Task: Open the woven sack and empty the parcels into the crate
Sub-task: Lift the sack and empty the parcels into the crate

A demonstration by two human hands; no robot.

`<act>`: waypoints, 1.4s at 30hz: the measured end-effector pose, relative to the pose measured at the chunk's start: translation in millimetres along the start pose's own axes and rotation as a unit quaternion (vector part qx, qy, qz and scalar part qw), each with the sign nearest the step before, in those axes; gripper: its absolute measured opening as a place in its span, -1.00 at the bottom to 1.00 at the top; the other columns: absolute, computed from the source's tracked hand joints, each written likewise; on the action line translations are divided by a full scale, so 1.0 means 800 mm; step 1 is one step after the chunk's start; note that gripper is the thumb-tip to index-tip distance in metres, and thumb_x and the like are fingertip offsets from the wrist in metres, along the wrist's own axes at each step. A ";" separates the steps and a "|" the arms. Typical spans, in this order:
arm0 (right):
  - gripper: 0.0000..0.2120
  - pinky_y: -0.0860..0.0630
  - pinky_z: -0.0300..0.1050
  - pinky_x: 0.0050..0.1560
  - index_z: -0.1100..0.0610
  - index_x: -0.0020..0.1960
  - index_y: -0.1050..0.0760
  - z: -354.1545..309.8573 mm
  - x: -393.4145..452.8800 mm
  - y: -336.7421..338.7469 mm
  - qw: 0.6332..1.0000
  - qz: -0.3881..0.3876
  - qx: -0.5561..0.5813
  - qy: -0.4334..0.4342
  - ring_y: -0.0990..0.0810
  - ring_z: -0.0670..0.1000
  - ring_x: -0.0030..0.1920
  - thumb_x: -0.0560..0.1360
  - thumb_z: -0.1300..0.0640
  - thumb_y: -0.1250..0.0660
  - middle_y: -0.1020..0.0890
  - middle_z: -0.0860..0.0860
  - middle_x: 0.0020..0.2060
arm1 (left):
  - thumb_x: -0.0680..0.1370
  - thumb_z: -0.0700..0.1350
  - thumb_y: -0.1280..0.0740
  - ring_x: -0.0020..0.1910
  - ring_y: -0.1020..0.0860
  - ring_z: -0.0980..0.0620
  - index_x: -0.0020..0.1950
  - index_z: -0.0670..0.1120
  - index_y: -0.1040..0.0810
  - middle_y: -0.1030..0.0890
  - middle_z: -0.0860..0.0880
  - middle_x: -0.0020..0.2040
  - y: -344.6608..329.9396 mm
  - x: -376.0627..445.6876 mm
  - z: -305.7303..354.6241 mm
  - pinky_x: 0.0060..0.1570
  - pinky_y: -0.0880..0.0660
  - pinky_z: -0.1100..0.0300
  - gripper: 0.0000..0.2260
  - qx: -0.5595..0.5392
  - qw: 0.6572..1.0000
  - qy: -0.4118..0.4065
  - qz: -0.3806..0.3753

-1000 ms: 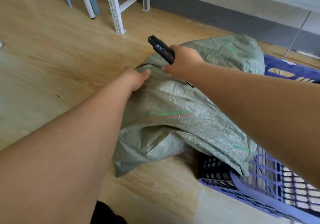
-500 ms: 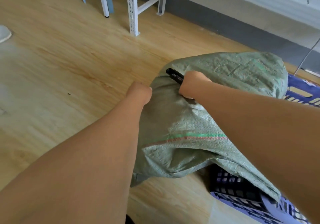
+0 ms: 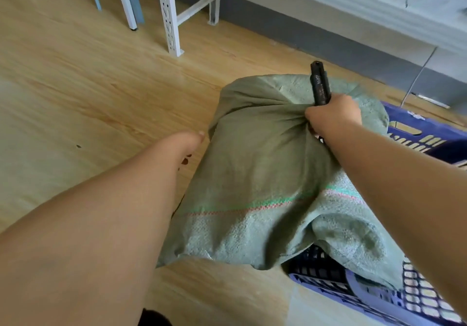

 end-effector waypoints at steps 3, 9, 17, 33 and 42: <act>-0.83 -0.60 -0.01 -0.21 0.13 0.00 -0.48 0.007 0.004 0.016 0.996 0.005 0.089 -0.029 -0.61 0.15 -0.20 0.41 0.25 -0.29 -0.52 0.04 -0.31 | 0.59 0.26 -0.08 0.14 -0.52 -0.16 0.38 -0.14 -0.39 -0.52 -0.17 0.21 -0.020 -0.005 0.020 0.21 -0.45 -0.04 -0.44 -0.047 0.998 -0.002 -0.035; -0.82 -0.48 -0.12 -0.41 0.09 -0.01 -0.45 0.038 0.015 0.030 0.983 -0.010 0.164 -0.085 -0.52 0.10 -0.30 0.42 0.27 -0.27 -0.50 0.05 -0.29 | 0.64 0.11 -0.12 0.05 -0.47 -0.11 0.37 -0.21 -0.40 -0.51 -0.18 0.13 -0.024 0.006 0.030 0.15 -0.44 0.02 -0.53 -0.027 1.000 0.006 -0.002; -0.61 -0.50 -0.06 -0.25 0.16 0.20 -0.42 0.097 0.039 0.077 0.961 0.012 0.194 -0.197 -0.50 0.11 -0.20 0.39 0.25 -0.35 -0.50 0.09 -0.12 | 0.64 -0.05 -0.14 0.01 -0.48 -0.12 0.04 -0.15 -0.50 -0.53 -0.13 0.06 -0.032 -0.012 0.058 0.15 -0.43 -0.01 -0.79 0.020 0.999 0.021 -0.020; -0.82 -0.56 -0.03 -0.11 0.10 0.03 -0.46 0.175 0.063 0.134 0.967 -0.009 0.106 -0.230 -0.49 0.07 -0.30 0.46 0.12 -0.38 -0.46 0.05 -0.33 | 0.63 -0.08 -0.20 -0.26 -0.49 -0.06 -0.25 -0.15 -0.46 -0.52 -0.10 -0.25 -0.055 -0.017 0.171 -0.26 -0.49 0.17 -0.72 0.101 0.992 0.044 -0.056; -0.84 -0.60 0.01 -0.19 0.08 0.04 -0.48 0.196 0.013 0.186 0.954 -0.060 0.083 -0.281 -0.57 0.14 -0.23 0.47 0.11 -0.33 -0.54 0.05 -0.29 | 0.64 -0.20 -0.17 -0.42 -0.39 0.00 -0.34 -0.17 -0.37 -0.44 -0.12 -0.37 -0.099 -0.129 0.195 -0.35 -0.28 0.23 -0.67 0.088 0.992 0.062 -0.066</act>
Point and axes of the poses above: each hand's wrist, its own x-axis towards the middle knuckle, its own y-axis out of the back of the hand, z = x × y, the point moved 4 cm from there along x, towards the middle knuckle
